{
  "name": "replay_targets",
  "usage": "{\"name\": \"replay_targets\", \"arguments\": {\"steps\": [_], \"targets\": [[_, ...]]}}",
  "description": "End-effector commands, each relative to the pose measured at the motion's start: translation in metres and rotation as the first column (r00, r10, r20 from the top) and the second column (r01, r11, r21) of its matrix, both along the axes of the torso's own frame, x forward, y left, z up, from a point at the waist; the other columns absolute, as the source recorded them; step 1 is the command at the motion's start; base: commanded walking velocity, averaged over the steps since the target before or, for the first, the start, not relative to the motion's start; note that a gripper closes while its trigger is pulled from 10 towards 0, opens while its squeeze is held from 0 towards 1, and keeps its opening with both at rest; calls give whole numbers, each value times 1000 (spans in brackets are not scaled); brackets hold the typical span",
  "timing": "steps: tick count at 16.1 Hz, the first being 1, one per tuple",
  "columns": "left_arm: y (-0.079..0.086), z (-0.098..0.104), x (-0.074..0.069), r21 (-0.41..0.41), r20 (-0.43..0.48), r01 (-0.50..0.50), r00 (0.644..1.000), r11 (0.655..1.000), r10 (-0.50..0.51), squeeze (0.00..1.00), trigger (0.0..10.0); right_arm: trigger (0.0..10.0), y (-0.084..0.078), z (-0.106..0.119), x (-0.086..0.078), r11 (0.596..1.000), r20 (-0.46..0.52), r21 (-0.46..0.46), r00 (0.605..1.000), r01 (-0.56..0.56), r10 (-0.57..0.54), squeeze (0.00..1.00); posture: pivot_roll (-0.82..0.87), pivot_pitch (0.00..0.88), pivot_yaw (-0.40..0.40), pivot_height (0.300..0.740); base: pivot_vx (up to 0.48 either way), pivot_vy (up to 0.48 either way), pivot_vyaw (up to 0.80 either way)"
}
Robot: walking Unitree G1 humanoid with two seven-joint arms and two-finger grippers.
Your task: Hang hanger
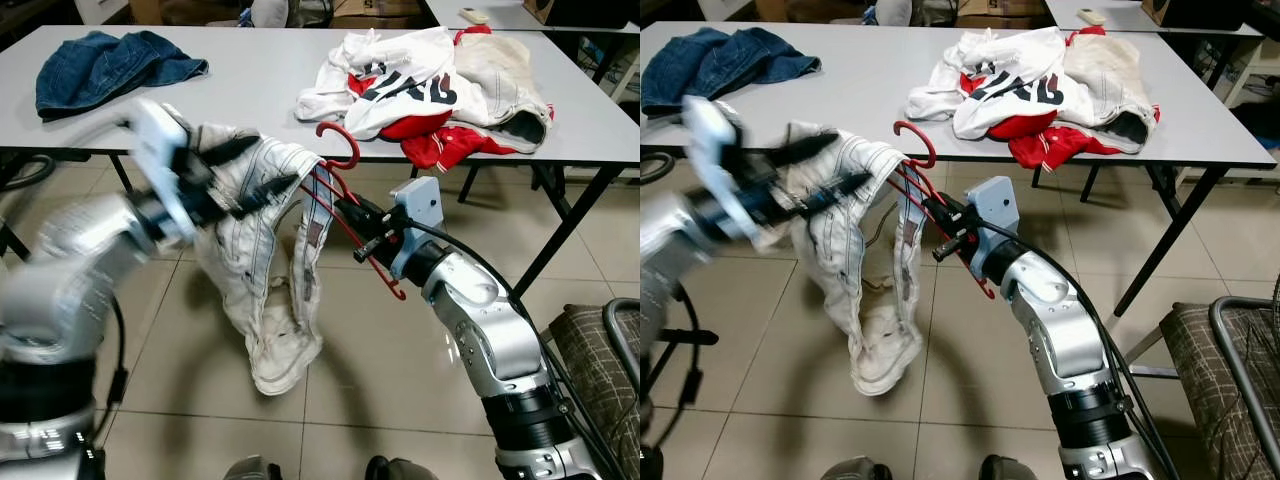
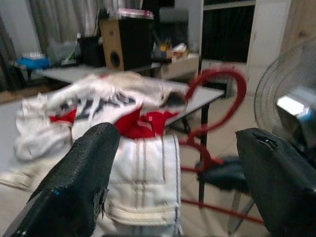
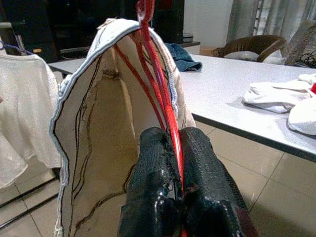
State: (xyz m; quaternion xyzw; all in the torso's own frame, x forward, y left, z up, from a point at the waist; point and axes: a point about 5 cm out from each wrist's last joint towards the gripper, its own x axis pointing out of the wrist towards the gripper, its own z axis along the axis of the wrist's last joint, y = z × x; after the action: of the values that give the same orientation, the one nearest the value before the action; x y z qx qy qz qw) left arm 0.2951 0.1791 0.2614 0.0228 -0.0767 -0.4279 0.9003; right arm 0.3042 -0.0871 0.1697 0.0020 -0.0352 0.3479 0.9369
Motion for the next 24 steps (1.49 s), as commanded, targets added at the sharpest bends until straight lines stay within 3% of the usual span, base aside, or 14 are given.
{"name": "replay_targets", "arguments": {"steps": [1,3,5,7,8,9,11,14,18,19,20,22,24], "targets": [[7,5,2,-2,15,4,1000,1000,-4,1000,10000,10000,-3,17,-1,999,92,46,996,-13,8,0,-40,63,34,740,0,0,0],[18,14,19,152,83,-38,996,988,25,1000,10000,10000,-5,19,-3,998,106,29,993,-56,53,0,-41,59,30,740,0,0,0],[19,13,32,309,88,4,996,951,-33,1000,10000,10000,-6,19,-7,993,117,-15,986,-121,122,0,-41,57,29,740,0,0,0],[16,13,35,369,93,41,992,929,-80,1000,10000,10000,-7,19,-9,987,120,-44,980,-152,156,0,-48,60,32,740,0,0,0],[15,14,40,406,101,65,988,912,-116,722,10000,10000,-9,19,-11,982,122,-71,975,-175,183,0,-52,62,35,740,0,0,0],[14,15,46,429,95,93,984,899,-147,0,10000,10000,-12,19,-12,975,122,-98,970,-199,210,0,-52,63,35,740,0,0,0],[12,14,50,472,80,136,977,871,-196,0,10000,10000,-14,19,-14,968,120,-121,965,-220,234,0,-55,68,38,740,0,0,0],[13,1,59,596,-35,233,964,769,-265,0,10000,10000,-15,20,-18,950,113,-152,950,-273,291,0,-63,70,45,740,0,0,0],[13,-2,64,626,-135,342,933,701,-335,0,10000,10000,-15,22,-22,934,111,-174,937,-311,332,0,-71,72,62,740,0,0,0],[12,-2,65,621,-137,349,930,702,-341,0,8392,10000,-16,22,-22,932,113,-179,935,-315,337,0,-71,73,64,740,0,0,0],[10,-3,65,598,-155,379,919,706,-362,0,0,10000,-16,23,-22,929,113,-185,932,-321,344,0,-73,75,66,740,0,0,0],[10,-6,64,574,-213,441,894,690,-395,0,0,10000,-17,24,-22,923,113,-203,928,-327,354,0,-76,77,68,740,0,0,0],[11,-12,62,578,-288,496,867,648,-407,0,0,10000,-19,25,-22,916,109,-221,925,-335,365,0,-78,78,69,740,0,0,0]]}}
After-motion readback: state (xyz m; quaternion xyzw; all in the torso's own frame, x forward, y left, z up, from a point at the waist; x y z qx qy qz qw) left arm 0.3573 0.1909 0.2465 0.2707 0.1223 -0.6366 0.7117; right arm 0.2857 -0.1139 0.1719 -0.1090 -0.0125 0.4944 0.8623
